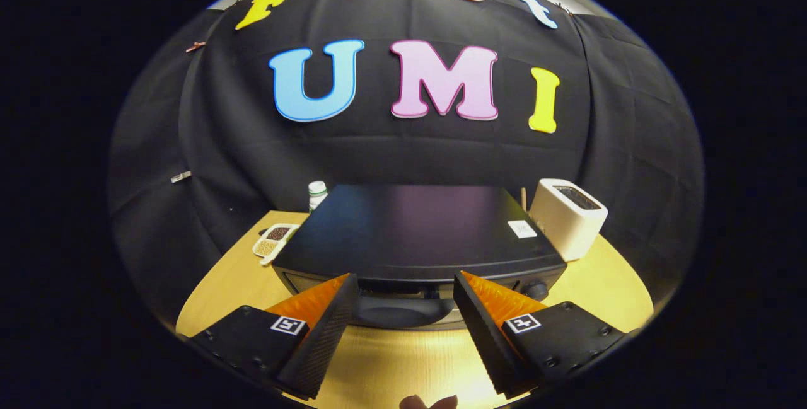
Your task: Open the toaster oven, put the food inside, and close the toaster oven door.
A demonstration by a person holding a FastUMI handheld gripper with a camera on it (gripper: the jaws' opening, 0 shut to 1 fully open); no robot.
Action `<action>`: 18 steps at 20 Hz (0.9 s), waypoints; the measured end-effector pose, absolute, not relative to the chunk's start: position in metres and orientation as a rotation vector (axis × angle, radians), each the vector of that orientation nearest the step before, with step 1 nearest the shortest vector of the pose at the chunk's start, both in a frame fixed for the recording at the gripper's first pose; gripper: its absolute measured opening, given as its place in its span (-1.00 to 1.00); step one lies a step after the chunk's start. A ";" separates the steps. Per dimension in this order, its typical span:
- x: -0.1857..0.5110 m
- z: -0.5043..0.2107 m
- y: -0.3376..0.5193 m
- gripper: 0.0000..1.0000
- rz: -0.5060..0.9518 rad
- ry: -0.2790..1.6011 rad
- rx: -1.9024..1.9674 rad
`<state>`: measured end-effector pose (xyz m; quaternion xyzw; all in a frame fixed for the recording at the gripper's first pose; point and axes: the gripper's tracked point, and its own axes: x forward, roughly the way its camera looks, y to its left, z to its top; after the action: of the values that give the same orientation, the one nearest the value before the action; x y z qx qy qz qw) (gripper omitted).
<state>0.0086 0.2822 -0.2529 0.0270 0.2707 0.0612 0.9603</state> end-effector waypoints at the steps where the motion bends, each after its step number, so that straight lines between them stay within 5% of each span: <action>1: 0.009 -0.262 0.283 0.97 0.111 0.582 0.061; 18: -0.030 -0.268 0.291 0.98 0.098 0.602 0.066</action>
<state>-0.0303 0.2914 -0.2679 0.0327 0.2964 0.0482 0.9533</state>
